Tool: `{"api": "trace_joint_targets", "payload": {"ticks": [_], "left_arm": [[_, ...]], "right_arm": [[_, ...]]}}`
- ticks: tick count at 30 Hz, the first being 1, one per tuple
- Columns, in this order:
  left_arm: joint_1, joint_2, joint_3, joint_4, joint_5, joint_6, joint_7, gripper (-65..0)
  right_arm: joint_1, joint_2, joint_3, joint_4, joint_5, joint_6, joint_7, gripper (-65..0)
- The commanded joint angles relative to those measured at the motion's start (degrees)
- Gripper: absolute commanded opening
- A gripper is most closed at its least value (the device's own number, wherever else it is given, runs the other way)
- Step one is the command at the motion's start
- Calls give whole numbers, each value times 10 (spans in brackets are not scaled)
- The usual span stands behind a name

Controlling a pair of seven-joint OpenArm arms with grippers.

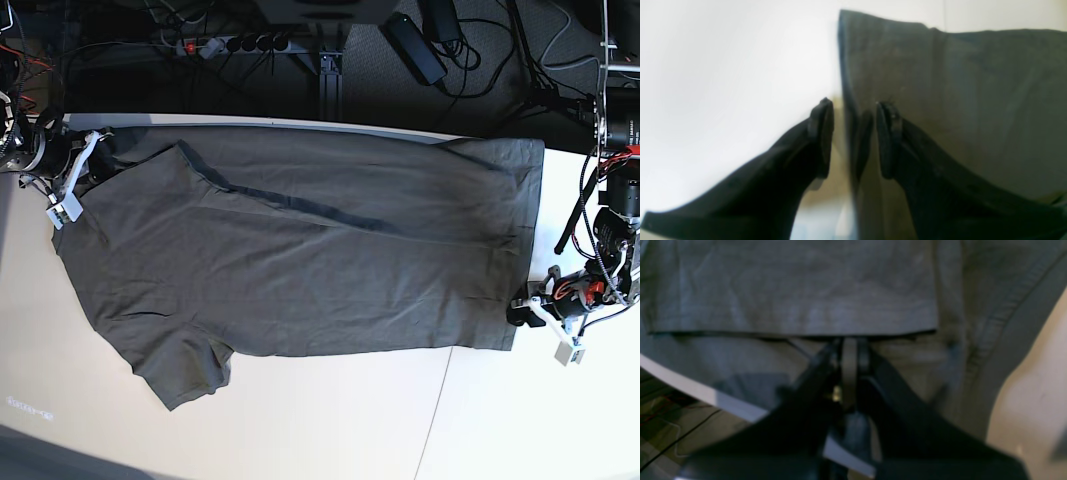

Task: Fold the T-shirt properly
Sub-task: 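Regrasp the shirt corner with the left gripper, then grasp the shirt's hem corner with the right gripper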

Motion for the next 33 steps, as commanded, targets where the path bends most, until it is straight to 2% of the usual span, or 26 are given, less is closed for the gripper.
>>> {"api": "trace_joint_targets", "payload": {"ticks": [1, 11, 12, 17, 18, 23, 26, 33], "left_arm": [[-10, 0, -1, 3, 5, 2, 6, -396], [-10, 22, -1, 3, 6, 2, 13, -402], [-10, 22, -1, 3, 6, 2, 12, -420], [-10, 23, 2, 3, 7, 2, -7, -635], [-10, 23, 2, 3, 5, 2, -17, -650], [-10, 23, 16, 3, 2, -5, -59, -650], [-10, 23, 31, 3, 2, -18, -59, -650], [-10, 23, 42, 3, 2, -18, -54, -650]], "right_arm": [[-2, 6, 0, -1, -10, 5, -16, -650], [-2, 6, 0, -1, -10, 5, -16, -650], [-2, 6, 0, -1, -10, 5, -16, -650], [0, 6, 0, -1, -11, 5, -15, -650], [0, 6, 0, 0, -11, 4, -15, -650], [14, 6, 3, 19, -10, 5, -16, -650], [29, 7, 8, 41, -10, 5, -18, -650], [96, 8, 16, 74, -11, 5, -18, -650]]}}
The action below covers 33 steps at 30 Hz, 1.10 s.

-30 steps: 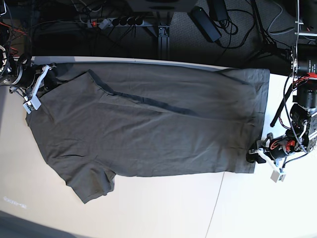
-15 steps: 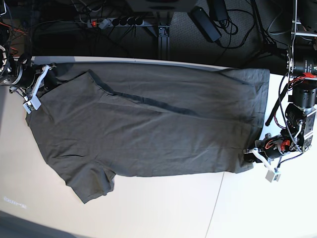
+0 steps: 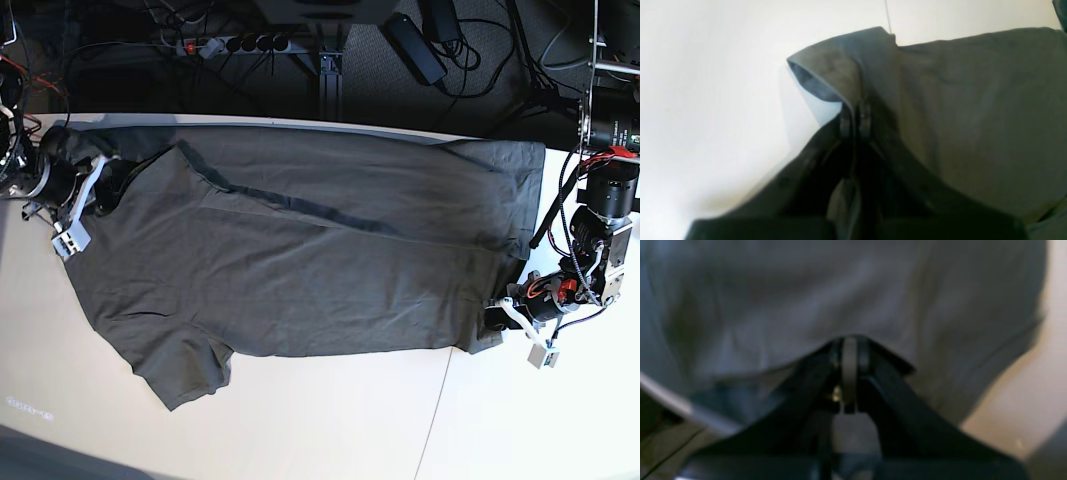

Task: Fold the T-shirt properly
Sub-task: 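Grasp the shirt's hem corner with the right gripper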

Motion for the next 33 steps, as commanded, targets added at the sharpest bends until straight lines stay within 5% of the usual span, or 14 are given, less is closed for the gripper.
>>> {"api": "trace_joint_targets", "payload": {"ticks": [1, 9, 16, 19, 21, 26, 33], "left_arm": [[-12, -6, 0, 4, 4, -9, 10, -650], [-12, -6, 0, 4, 4, -9, 23, -650], [-12, -6, 0, 4, 4, -9, 25, -650], [-12, -6, 0, 4, 4, -9, 28, -650], [-12, -6, 0, 4, 4, -9, 33, -650], [-12, -7, 0, 4, 4, -9, 38, -650], [-12, -6, 0, 5, 1, -9, 37, -650]], "right_arm": [[22, 16, 9, 7, -3, 5, 8, -650], [202, 10, 8, -110, -34, 4, 57, -650], [408, -49, 9, -382, -65, 2, 105, -649], [471, -77, 9, -517, -78, 1, 144, -384], [497, -92, 9, -600, -94, 1, 184, -318], [518, -119, 9, -733, -91, -2, 210, -315], [507, -145, 9, -756, -90, 6, 209, -316]]}}
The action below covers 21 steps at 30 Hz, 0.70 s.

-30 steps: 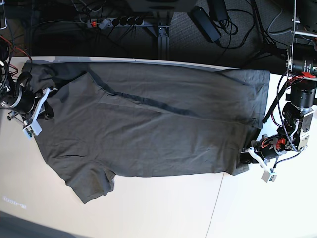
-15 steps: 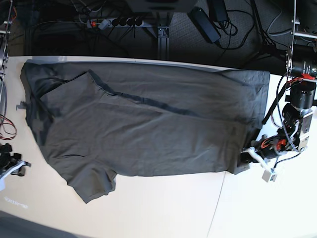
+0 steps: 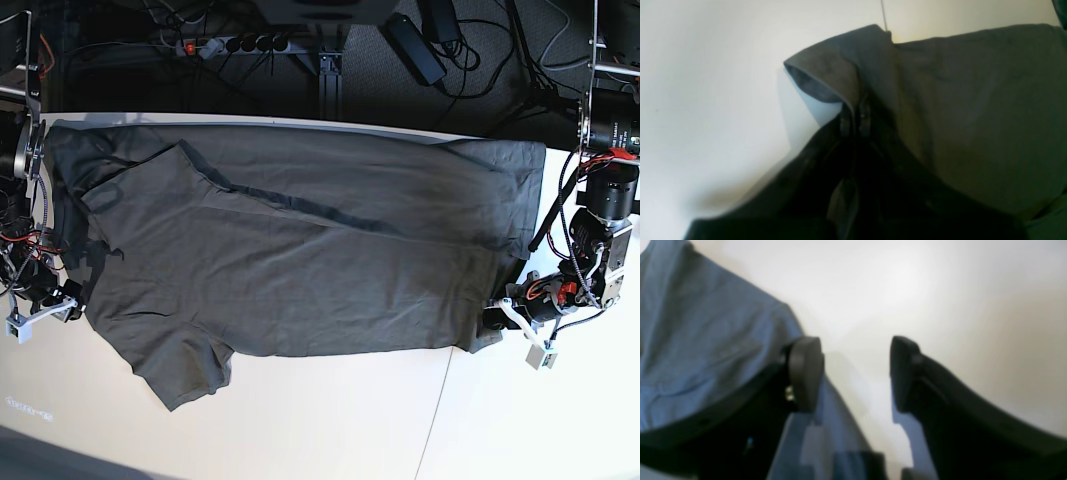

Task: Fold the T-shirt properly
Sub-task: 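Grasp the shirt's hem corner with the right gripper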

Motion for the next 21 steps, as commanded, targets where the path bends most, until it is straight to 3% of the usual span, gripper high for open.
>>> {"api": "trace_joint_targets", "payload": {"ticks": [1, 13, 19, 21], "left_arm": [[-10, -7, 0, 4, 9, -6, 13, -650], [-10, -7, 0, 4, 10, -7, 17, -650], [-10, -7, 0, 4, 12, -7, 18, -650], [-10, -9, 0, 4, 12, -7, 18, -650]], "right_arm": [[12, 0, 2, 3, 1, 9, -12, -316], [14, -66, 1, 3, 0, 39, -27, -316], [14, -72, 1, 3, -11, 39, -33, -321], [14, -71, 1, 4, -22, 39, -32, -365]]}}
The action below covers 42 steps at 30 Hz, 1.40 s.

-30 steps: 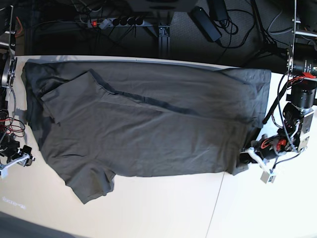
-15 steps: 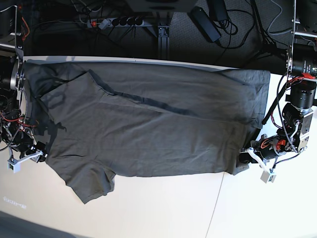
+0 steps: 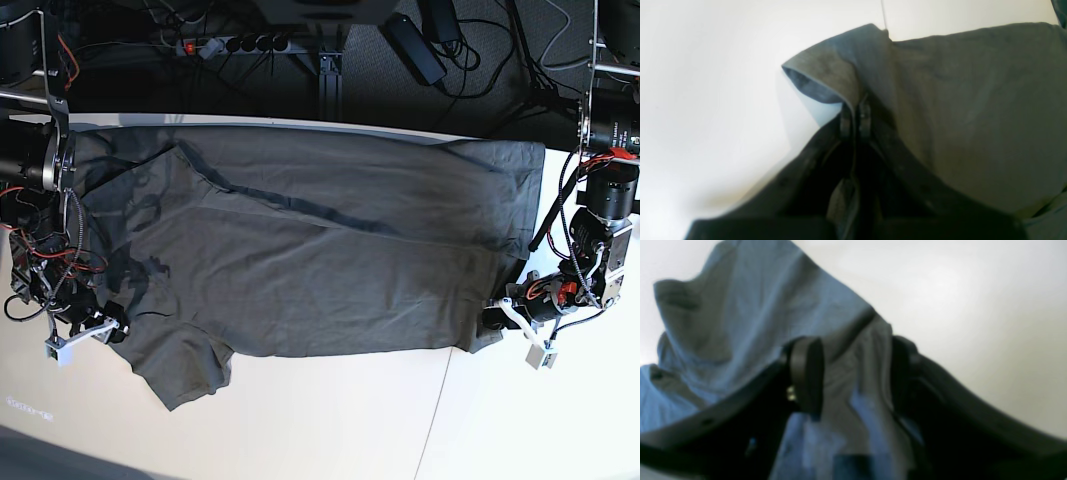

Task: Fold the T-shirt properly
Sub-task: 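Grasp the shirt's hem corner with the right gripper, then lift the hem edge and fold it over toward the collar side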

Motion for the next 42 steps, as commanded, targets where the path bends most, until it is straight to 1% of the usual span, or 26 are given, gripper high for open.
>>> {"api": "trace_joint_targets", "payload": {"ticks": [1, 3, 5, 10, 11, 13, 14, 17, 21, 25, 27, 29, 32, 34, 36, 38, 42], "left_arm": [[-10, -9, 0, 4, 12, -7, 16, -650], [-10, -10, 0, 4, 12, -6, 13, -650], [-10, -10, 0, 4, 12, -6, 11, -650], [-12, -14, 0, 4, -10, -7, 9, -650], [-12, -16, 0, 4, -17, -13, 7, -650], [-12, -23, 0, 4, -40, -47, 7, -650], [-12, -28, 0, 4, -55, -54, 10, -650], [-12, -46, 0, 5, -114, -54, 34, -650], [-11, -69, 0, 5, -188, -54, 84, -650], [-10, -85, 0, 6, -240, -54, 117, -650], [-10, -89, 0, 7, -252, -54, 126, -650], [-10, -91, 0, 10, -270, -54, 144, -650], [-7, -90, 0, 27, -318, -54, 198, -650], [7, -92, 0, 61, -348, -54, 239, -650], [33, -97, 0, 117, -358, -54, 265, -650], [68, -109, 0, 185, -361, -54, 265, -650], [131, -144, 0, 316, -360, -54, 260, -650]], "right_arm": [[5, 2, 0, 1, -18, 32, -36, -407], [5, 2, 0, 5, -30, 32, -35, -520], [5, 2, 0, 17, -43, 32, -35, -650], [5, 2, 0, 63, -86, 32, -36, -650], [5, 3, 0, 73, -91, 32, -37, -650], [5, 5, 0, 96, -90, 32, -46, -650], [5, 7, 0, 106, -90, 32, -56, -650], [3, 13, 0, 139, -84, 33, -92, -650], [2, 34, 0, 174, -29, 42, -135, -650], [2, 69, 0, 197, 33, 48, -169, -650], [2, 86, 0, 203, 64, 61, -185, -650], [2, 100, 0, 207, 92, 63, -206, -650], [2, 116, 0, 212, 129, 63, -237, -650], [2, 126, 0, 216, 150, 69, -249, -650], [2, 135, 0, 220, 159, 73, -256, -650], [2, 146, 0, 225, 168, 76, -271, -650], [-7, 170, 0, 240, 209, 82, -312, -650]]}}
